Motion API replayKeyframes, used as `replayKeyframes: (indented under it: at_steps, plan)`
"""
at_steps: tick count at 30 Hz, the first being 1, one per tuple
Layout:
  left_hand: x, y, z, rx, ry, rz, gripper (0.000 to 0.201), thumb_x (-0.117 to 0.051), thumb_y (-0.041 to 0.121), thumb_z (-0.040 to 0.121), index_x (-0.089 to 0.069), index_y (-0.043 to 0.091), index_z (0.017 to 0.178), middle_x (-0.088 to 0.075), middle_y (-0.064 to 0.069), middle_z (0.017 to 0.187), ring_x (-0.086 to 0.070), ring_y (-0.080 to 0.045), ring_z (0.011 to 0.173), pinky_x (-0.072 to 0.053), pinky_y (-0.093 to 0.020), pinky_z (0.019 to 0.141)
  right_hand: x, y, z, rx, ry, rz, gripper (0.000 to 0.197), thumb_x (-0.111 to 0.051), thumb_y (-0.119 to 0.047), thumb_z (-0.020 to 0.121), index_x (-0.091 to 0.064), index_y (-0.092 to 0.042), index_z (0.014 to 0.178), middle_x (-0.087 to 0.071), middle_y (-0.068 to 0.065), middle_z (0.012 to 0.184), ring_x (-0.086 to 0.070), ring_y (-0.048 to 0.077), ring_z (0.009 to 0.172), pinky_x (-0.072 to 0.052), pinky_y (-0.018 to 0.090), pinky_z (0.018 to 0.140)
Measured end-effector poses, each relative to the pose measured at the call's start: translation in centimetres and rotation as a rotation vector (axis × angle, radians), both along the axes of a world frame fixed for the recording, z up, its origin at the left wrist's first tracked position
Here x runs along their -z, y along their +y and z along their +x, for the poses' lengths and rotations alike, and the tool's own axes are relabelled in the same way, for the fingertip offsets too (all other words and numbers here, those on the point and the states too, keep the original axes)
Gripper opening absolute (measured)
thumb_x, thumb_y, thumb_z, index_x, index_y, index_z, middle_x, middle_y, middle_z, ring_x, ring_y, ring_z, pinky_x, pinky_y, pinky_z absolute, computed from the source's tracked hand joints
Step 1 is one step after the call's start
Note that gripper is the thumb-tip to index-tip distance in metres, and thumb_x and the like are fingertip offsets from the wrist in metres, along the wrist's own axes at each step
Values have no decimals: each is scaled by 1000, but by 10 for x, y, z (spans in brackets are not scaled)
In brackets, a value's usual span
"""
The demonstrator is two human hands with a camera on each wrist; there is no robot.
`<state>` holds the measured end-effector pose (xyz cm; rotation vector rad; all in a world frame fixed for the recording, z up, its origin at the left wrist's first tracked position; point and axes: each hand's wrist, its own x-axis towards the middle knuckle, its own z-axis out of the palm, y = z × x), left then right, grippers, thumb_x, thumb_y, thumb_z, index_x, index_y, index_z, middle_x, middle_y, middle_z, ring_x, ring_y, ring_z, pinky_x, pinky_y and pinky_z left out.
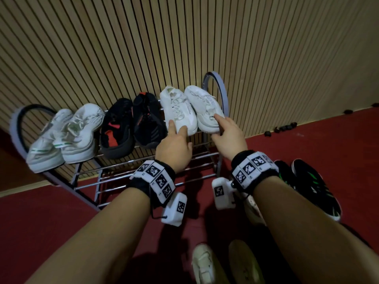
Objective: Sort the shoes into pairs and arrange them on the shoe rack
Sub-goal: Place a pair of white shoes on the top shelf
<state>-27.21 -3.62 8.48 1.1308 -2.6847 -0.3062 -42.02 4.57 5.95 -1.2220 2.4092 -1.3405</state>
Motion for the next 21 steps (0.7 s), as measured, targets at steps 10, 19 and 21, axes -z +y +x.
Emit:
replayKeyframes:
  at_steps: [10,19,21]
  plan:
    - [8,55,24,106,113,67,44,-57,23,87,-52,18,130,-24,-5,155,-56,-31,119,-48,-39,95,-12,64,31,-34,-124,273,48,-56,-17,84,-53,-21,132,-66,6,108,-63,25,97,-46,27,74]
    - [100,110,56,36,-214,430,40,-60,28,84,-60,14,121,-53,-12,127,-59,-30,109,-47,-33,96,68,135,59,-213,-308,805,7,-65,-15,81,-60,-19,82,-61,6,86,-60,22,79,-50,27,70]
    - [131,124,67,-91,-211,537,36,-59,29,85,-60,12,116,-64,-13,115,-64,-31,101,-51,-32,85,90,152,66,-219,-304,892,14,-68,-22,80,-55,-24,84,-57,3,93,-54,20,83,-48,27,76]
